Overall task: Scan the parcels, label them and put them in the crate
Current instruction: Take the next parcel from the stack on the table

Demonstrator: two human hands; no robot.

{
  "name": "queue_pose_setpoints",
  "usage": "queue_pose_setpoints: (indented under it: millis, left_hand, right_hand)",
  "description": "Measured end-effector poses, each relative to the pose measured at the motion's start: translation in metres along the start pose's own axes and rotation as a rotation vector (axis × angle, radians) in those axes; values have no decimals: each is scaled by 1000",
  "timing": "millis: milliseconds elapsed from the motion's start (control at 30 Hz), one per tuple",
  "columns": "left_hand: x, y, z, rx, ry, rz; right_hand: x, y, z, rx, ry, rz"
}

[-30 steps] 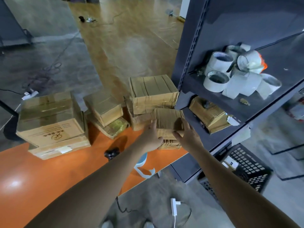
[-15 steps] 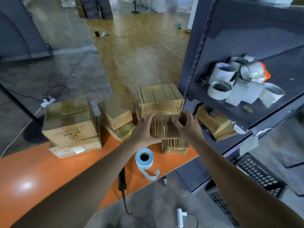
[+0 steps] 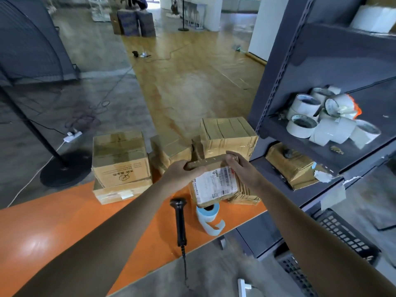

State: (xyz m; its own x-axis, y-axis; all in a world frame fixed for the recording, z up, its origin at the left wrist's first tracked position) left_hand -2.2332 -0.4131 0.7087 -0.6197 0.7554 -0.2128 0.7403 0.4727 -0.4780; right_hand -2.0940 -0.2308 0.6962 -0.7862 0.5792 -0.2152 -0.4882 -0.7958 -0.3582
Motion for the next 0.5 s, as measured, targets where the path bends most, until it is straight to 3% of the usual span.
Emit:
queue_pose_setpoints:
  millis: [233, 500]
  left_hand:
    - [-18, -28, 37, -209, -116, 30]
    - [-43, -41, 90, -499, -265, 7]
  right_hand:
    - [-18, 46, 4, 155, 68, 102]
    - [-26, 86, -9, 237, 286, 196]
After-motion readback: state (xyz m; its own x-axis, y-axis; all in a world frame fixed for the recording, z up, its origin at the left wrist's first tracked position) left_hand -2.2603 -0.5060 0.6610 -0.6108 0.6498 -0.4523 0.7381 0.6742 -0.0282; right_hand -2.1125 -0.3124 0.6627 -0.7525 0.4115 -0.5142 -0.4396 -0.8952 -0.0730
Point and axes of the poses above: each hand's wrist, its own x-axis towards the middle knuckle, its own y-axis out of the palm, z = x × y, the point moved 1 cm from there along x, towards the middle knuckle, and after that the axes turned 2 degrees about x, right-handed, at the moved point
